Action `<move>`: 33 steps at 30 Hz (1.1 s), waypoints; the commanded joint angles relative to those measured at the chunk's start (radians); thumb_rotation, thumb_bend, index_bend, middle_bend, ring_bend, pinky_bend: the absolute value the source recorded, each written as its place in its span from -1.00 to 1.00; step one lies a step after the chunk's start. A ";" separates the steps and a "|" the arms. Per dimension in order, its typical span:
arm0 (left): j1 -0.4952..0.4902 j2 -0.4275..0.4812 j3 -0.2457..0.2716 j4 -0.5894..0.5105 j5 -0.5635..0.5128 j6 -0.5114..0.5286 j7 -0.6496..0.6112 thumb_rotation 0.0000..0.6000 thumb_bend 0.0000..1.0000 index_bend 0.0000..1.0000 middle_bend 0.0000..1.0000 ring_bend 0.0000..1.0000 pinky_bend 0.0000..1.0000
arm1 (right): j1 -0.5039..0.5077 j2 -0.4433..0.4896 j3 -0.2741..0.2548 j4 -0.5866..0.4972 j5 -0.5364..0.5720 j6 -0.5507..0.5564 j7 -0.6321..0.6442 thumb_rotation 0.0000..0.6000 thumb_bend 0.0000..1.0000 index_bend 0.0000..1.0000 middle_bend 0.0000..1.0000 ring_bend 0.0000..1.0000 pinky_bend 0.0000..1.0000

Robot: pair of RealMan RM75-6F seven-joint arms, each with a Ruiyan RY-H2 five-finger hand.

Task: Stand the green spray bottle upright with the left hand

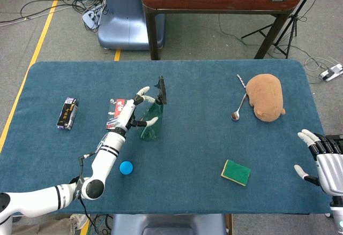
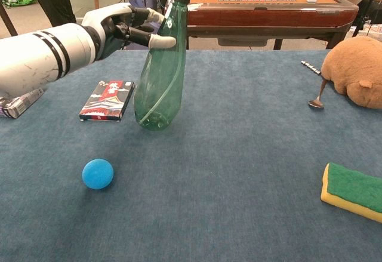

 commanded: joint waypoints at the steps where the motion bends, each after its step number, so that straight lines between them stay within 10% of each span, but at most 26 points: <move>1: 0.017 -0.002 0.011 0.015 0.020 0.004 -0.025 1.00 -0.40 -0.17 -0.88 -1.00 -1.00 | 0.000 -0.001 0.000 0.001 -0.002 0.001 0.002 1.00 -0.61 -0.62 -0.65 -0.75 -0.65; 14: 0.067 0.016 0.046 0.024 0.069 0.002 -0.069 1.00 -0.40 -0.19 -0.88 -1.00 -1.00 | 0.000 -0.002 -0.002 0.000 -0.007 0.003 0.002 1.00 -0.61 -0.62 -0.65 -0.75 -0.65; 33: 0.107 0.063 0.088 -0.038 0.141 0.029 -0.041 0.72 -0.41 -0.78 -0.91 -1.00 -1.00 | 0.007 -0.002 -0.003 0.000 -0.007 -0.011 0.000 1.00 -0.61 -0.62 -0.65 -0.75 -0.65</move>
